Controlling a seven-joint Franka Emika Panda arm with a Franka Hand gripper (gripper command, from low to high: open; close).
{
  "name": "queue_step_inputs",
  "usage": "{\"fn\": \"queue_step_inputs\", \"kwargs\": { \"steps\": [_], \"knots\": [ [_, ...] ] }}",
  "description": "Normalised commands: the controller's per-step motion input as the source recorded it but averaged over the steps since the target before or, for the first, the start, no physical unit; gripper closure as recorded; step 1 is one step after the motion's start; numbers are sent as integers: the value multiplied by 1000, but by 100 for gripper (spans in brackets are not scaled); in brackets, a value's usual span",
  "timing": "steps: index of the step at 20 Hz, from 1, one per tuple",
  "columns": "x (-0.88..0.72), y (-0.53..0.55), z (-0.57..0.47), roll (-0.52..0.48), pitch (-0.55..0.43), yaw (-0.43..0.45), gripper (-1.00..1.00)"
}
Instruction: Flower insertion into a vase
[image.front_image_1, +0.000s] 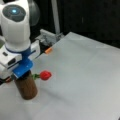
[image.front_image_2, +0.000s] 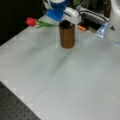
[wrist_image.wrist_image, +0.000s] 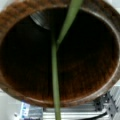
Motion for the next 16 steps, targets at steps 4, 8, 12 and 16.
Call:
{"fn": "queue_step_inputs", "kwargs": {
  "steps": [4,8,12,16],
  "knots": [
    [-129,236,-37,-5,-243,-84,-100],
    [-42,175,-78,11,-181,-96,-100],
    [-19,157,-84,20,-146,-100,-100],
    [-23,156,-81,22,-138,-101,-100]
  ]
}}
